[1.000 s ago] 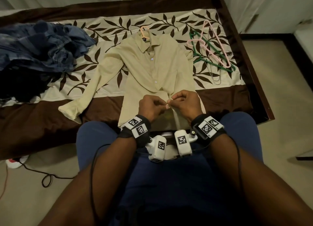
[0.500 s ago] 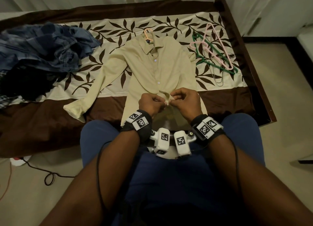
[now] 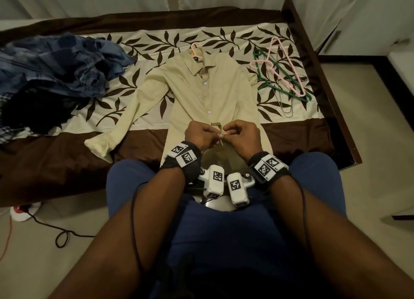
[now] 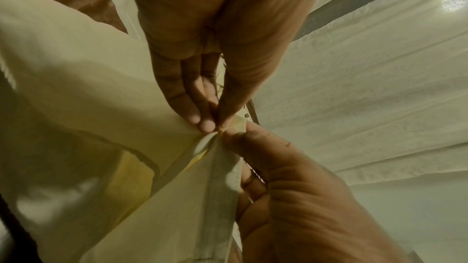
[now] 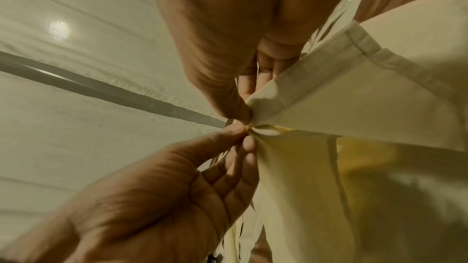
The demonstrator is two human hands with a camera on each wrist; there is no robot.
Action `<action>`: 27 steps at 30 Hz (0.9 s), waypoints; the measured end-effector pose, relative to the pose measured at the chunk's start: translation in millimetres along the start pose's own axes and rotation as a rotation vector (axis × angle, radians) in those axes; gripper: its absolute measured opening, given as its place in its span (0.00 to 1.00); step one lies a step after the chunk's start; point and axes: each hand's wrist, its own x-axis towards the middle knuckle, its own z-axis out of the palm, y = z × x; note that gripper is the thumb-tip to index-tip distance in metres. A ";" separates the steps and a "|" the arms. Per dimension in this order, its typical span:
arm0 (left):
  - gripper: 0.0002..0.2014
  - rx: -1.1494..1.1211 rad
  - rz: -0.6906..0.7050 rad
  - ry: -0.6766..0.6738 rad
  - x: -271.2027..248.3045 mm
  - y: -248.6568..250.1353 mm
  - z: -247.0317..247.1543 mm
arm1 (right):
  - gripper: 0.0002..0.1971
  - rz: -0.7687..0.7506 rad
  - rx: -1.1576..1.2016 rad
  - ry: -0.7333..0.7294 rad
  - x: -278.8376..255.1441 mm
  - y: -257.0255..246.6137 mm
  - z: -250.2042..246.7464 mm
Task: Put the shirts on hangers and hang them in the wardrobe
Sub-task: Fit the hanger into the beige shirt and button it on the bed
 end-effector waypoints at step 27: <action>0.11 -0.041 -0.069 -0.078 -3.8 15.9 -4.5 | 0.10 -0.128 -0.069 -0.133 5.8 6.4 -5.8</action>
